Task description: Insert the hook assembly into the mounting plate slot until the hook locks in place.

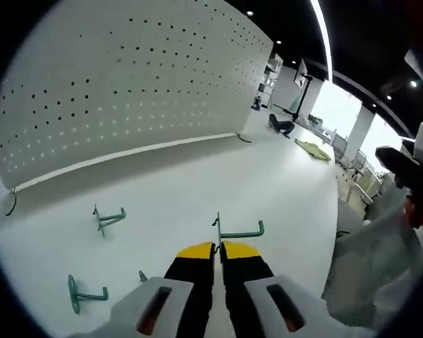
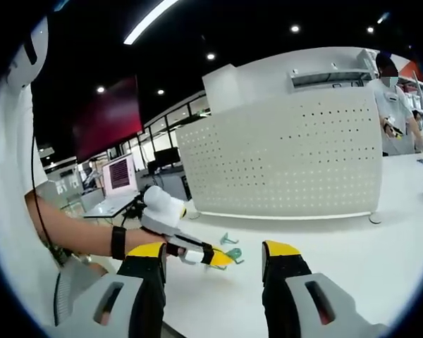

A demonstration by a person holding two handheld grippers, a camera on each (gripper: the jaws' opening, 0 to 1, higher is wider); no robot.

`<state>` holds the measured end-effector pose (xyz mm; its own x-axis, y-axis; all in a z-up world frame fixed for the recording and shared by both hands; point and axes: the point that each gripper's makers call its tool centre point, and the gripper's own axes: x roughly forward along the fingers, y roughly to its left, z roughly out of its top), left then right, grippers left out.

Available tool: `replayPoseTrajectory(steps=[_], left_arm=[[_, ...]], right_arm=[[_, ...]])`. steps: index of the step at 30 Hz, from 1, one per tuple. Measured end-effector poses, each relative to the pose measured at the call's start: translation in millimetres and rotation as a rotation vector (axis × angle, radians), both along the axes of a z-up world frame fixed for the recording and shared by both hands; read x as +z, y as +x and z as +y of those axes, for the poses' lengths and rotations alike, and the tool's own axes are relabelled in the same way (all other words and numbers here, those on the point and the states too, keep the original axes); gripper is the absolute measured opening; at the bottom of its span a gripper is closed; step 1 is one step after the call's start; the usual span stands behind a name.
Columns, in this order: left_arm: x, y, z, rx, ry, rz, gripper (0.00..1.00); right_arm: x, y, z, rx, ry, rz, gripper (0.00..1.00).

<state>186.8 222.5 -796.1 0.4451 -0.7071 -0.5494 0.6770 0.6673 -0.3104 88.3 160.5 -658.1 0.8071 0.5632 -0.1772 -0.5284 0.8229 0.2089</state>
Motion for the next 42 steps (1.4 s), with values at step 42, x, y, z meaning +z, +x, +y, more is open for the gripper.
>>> replayPoseTrajectory(steps=[42], left_arm=[[99.2, -62.5, -29, -0.145, -0.24, -0.241, 0.04]], right_arm=[[-3.4, 3, 4, -0.008, 0.09, 0.03, 0.27]])
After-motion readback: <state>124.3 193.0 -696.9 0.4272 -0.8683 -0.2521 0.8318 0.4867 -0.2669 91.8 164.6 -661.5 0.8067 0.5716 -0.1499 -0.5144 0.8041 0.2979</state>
